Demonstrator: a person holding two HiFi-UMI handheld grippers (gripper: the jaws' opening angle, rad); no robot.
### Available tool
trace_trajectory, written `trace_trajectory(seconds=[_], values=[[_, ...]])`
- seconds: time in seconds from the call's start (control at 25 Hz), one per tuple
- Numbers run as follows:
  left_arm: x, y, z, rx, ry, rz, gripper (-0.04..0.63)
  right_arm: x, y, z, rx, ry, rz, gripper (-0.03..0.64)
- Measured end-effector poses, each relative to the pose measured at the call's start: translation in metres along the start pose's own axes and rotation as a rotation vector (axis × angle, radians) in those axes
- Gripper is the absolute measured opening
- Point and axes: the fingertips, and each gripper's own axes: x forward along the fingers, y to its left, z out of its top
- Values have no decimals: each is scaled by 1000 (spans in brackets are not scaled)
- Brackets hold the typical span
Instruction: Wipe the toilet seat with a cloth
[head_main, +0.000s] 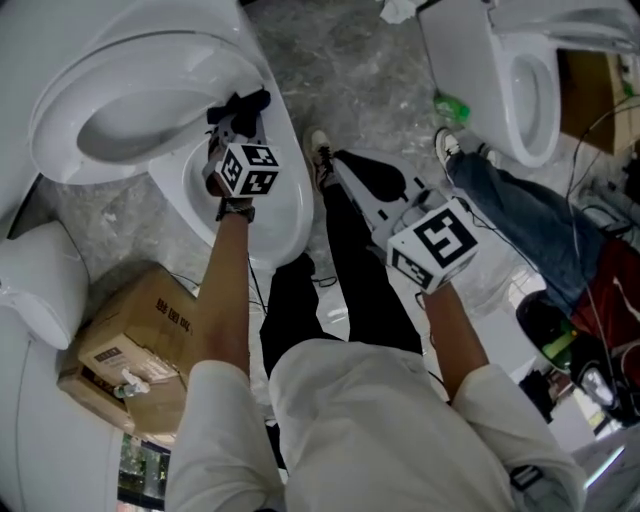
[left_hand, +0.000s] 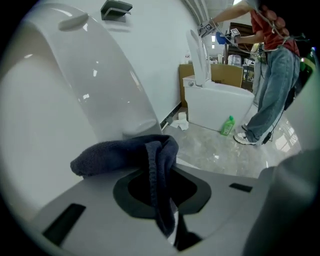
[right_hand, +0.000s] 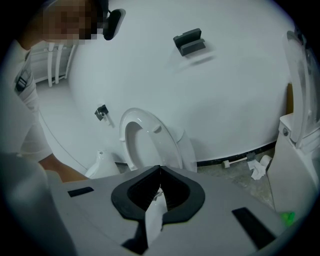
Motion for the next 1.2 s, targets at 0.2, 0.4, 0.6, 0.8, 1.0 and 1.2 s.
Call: trace_trajectory(seconds=[0.2,0.4,0.6,0.8,1.0,1.2], values=[[2,2,-21,57,-2,51,43,5,3,-14,-11,21,-5,29],[-1,9,-42,103,-1,82,43,13,14,-21,-22,17,-4,29],[-7,21,-71,85,14,112,43,23,32,-27,-42,9,8,29],[-17,38,-100,31,31,139,43,28,47,-39,-50,21,7,29],[-30,56,-117,-8,37,173,43,33,58,-42,-66,26,9,29],[-45,84,-139,-50,51,226,43,36,67,-40,-86,20,11,29]])
